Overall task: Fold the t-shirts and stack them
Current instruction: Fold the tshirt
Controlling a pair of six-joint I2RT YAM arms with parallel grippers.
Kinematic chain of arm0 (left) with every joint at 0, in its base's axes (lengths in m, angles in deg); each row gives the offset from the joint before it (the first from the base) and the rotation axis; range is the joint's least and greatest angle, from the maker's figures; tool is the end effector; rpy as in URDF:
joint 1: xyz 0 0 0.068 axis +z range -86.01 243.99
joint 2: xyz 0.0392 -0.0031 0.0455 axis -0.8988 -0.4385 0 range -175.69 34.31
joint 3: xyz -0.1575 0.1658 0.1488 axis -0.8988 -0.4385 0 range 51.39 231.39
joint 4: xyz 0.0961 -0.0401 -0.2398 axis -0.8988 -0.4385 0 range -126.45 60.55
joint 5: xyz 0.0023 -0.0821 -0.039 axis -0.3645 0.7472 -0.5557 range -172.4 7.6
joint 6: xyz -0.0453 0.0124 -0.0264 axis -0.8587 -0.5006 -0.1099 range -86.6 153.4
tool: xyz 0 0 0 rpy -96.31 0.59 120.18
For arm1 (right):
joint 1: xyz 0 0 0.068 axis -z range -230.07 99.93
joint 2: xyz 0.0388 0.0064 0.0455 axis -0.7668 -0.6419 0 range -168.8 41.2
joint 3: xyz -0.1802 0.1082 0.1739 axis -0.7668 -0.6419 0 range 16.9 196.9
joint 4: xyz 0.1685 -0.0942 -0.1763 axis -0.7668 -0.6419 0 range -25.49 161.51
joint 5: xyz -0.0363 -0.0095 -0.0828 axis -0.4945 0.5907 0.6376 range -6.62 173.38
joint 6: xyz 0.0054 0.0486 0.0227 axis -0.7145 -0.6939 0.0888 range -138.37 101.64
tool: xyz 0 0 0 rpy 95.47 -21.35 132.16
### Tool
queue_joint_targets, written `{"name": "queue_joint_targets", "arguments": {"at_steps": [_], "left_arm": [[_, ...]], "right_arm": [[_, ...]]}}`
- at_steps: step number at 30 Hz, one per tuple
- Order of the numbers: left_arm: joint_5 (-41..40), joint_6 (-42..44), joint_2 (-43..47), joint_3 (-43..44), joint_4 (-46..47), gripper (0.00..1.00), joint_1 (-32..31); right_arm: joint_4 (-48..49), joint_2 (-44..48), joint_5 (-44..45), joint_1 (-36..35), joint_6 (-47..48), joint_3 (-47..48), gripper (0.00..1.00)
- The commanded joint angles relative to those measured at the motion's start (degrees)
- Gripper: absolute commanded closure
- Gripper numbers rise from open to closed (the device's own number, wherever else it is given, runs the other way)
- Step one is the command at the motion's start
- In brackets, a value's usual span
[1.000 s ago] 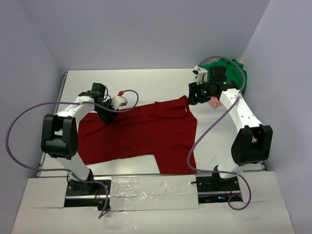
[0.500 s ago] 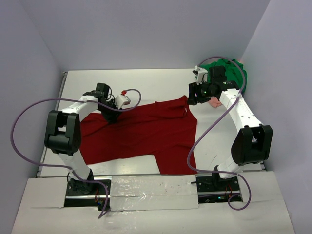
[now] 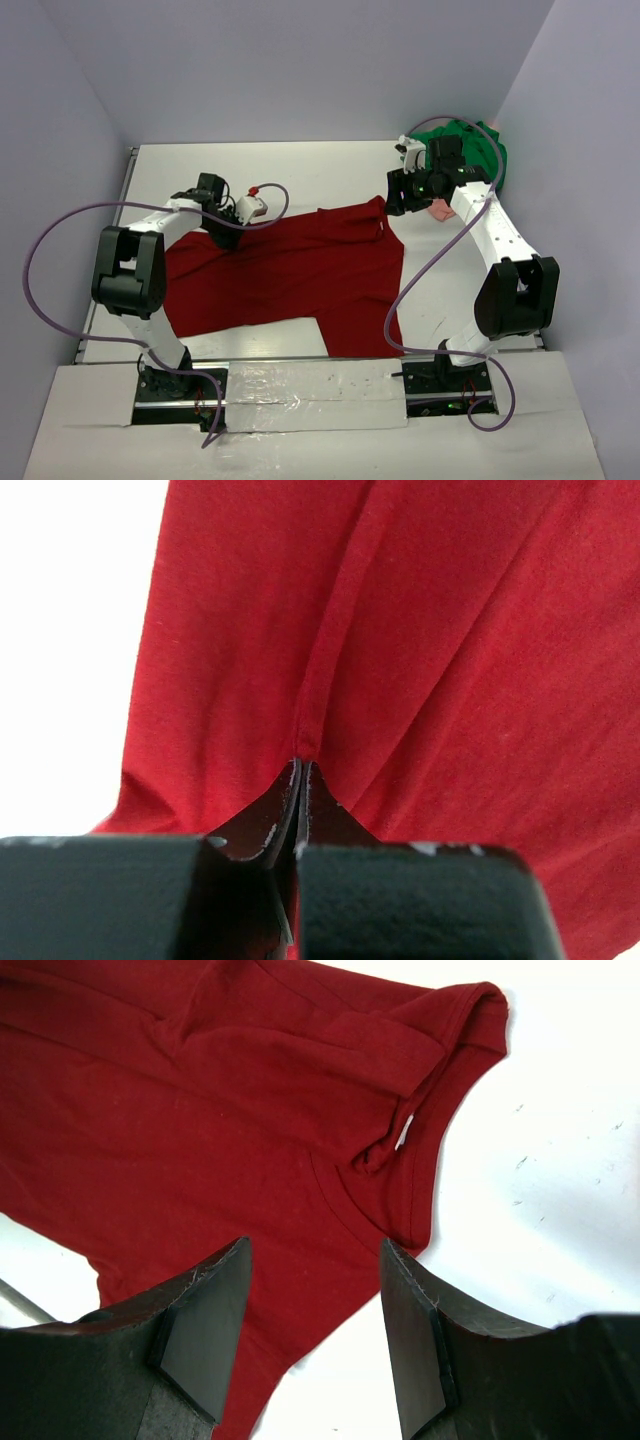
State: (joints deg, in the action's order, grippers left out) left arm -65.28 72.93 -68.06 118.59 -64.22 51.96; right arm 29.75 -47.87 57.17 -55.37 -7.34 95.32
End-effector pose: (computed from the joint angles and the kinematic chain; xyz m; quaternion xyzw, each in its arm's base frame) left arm 0.3386 -0.0830 0.1779 0.4469 0.8655 -0.1015 0.2022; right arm 0.3293 0.0463 0.3072 -0.2032 0.9023 0.1988 0.3241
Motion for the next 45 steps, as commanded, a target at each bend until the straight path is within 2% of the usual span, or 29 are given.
{"name": "queue_joint_targets", "arguments": {"at_steps": [1, 16, 22, 28, 30, 31, 32, 34, 35, 38, 41, 45], "left_arm": [[2.3, -0.7, 1.0, -1.0, 2.1, 0.96, -0.4], [3.5, -2.8, 16.0, -8.6, -0.2, 0.98, -0.5], [5.7, -4.6, 21.8, -10.9, -2.7, 0.97, -1.5], [10.0, -4.1, 23.9, -13.0, -7.4, 0.93, -3.3], [11.3, -2.8, 23.6, -13.3, -10.5, 0.8, -3.8], [12.2, -2.5, 23.4, -14.1, -11.3, 0.68, -3.8], [12.4, -1.6, 22.7, -14.5, -12.2, 0.51, -4.1], [12.7, -1.0, 21.5, -15.8, -13.3, 0.27, -4.3], [12.8, 0.0, 21.0, -16.1, -13.7, 0.18, -4.4], [12.4, -0.2, 20.1, -17.1, -12.5, 0.12, -4.4], [11.4, -2.2, 21.0, -16.8, -9.0, 0.1, -4.3], [5.8, -9.1, 24.8, -17.1, 1.7, 0.1, -4.3]], "right_arm": [[-0.3, 1.6, 0.3, 0.5, 0.7, 0.9, 0.39], [-0.2, 1.5, -0.2, 0.6, 0.3, 0.7, 0.39], [-0.2, 1.8, -0.5, 0.6, 0.3, 0.8, 0.39], [-0.5, 2.0, -0.7, 0.6, 0.3, 1.2, 0.39], [-0.7, 2.2, -0.9, 0.5, 0.1, 1.5, 0.39], [-0.9, 2.2, -1.0, 0.5, 0.2, 1.6, 0.39], [-1.0, 2.2, -1.3, 0.5, 0.3, 1.8, 0.39], [-1.0, 2.3, -1.4, 0.5, 0.2, 1.8, 0.38], [-1.0, 2.0, -1.6, 0.5, 0.3, 1.8, 0.38], [-1.2, 0.4, -1.8, 0.1, 0.9, 2.4, 0.38], [-1.8, -4.2, -1.3, -0.7, 2.3, 4.6, 0.38], [-2.3, -10.9, -0.8, -1.0, 2.9, 7.8, 0.38]]}}
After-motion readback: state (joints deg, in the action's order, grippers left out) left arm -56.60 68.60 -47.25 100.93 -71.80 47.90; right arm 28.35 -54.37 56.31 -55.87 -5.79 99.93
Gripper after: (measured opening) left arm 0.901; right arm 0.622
